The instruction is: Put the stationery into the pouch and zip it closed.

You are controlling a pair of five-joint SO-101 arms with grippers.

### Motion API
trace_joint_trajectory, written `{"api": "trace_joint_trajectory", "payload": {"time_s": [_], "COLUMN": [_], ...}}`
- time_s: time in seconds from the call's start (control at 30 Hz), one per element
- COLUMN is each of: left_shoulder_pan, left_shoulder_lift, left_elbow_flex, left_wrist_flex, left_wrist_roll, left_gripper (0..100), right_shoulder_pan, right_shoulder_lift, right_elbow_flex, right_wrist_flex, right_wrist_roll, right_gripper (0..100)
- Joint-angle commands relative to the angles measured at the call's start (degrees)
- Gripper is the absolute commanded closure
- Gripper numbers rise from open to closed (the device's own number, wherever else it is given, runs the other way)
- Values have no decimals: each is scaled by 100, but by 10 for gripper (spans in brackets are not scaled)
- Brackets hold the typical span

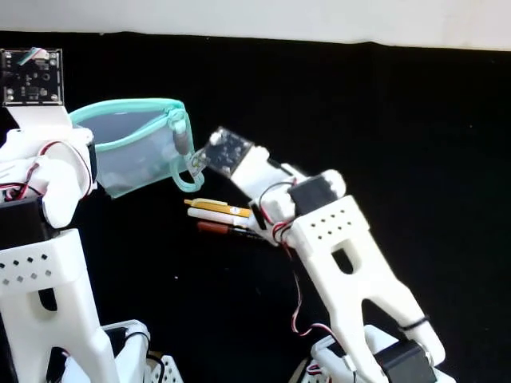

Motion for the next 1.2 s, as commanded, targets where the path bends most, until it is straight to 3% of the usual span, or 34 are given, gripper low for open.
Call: {"api": "trace_joint_trajectory", "payload": {"time_s": [0.0, 0.33, 0.57, 1.17], "left_shoulder_pan": [4, -31, -92, -92], "left_shoulder_lift": [92, 470, 1077, 1138], "left_elbow_flex": [-84, -207, -488, -611], "left_wrist_flex": [9, 26, 26, 185], "left_wrist_roll": [176, 624, 695, 686], "left_gripper": [993, 993, 993, 993], "right_shoulder_pan": [48, 40, -374, -804], "right_shoulder_lift": [-189, -163, -145, 1534], "right_elbow_flex": [497, 1895, 2598, 2633], "right_wrist_flex": [-699, -2651, -3855, -5982], "right_wrist_roll": [334, 413, 413, 1020], "right_gripper": [659, 659, 659, 659]}}
